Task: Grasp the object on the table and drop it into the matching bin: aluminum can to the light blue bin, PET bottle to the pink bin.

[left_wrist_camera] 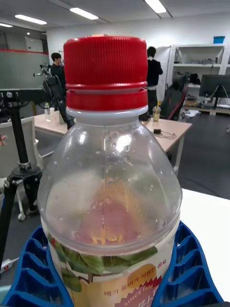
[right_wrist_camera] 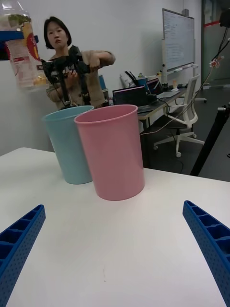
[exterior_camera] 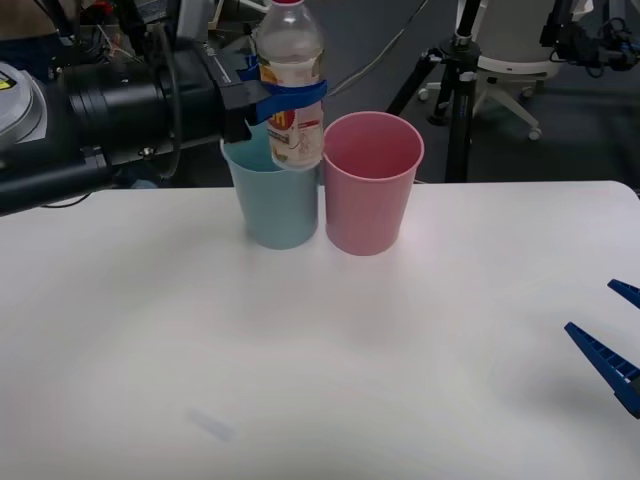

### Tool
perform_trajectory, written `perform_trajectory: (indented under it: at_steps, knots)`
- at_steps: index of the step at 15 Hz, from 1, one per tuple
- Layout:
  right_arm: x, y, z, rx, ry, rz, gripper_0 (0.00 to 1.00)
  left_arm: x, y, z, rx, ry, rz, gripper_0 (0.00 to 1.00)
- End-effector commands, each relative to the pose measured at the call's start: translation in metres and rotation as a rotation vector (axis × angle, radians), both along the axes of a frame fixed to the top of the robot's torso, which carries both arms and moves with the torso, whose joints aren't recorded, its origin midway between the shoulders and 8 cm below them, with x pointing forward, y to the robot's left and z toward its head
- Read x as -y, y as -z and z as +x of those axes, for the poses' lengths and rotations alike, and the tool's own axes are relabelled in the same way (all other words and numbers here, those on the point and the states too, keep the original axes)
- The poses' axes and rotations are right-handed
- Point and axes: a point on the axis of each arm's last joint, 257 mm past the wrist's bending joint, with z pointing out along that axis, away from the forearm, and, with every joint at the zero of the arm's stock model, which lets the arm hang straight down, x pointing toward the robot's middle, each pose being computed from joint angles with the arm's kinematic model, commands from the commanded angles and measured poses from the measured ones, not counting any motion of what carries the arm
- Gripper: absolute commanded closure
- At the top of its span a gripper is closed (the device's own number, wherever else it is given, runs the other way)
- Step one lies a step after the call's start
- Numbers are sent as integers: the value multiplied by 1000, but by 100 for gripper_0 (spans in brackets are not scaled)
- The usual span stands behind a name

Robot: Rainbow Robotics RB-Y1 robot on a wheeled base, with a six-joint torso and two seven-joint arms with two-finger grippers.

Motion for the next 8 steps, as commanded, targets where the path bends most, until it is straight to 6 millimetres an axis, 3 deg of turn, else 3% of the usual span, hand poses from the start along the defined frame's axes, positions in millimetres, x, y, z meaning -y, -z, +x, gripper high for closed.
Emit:
perform_trajectory:
  at_steps: [1, 8]
  knots:
    - [0, 0, 0, 0, 0, 0, 0, 22, -9, 28, 30, -24, -13, 100]
    - [0, 0, 0, 0, 0, 0, 0, 81, -1, 88, -12, -82, -35, 100]
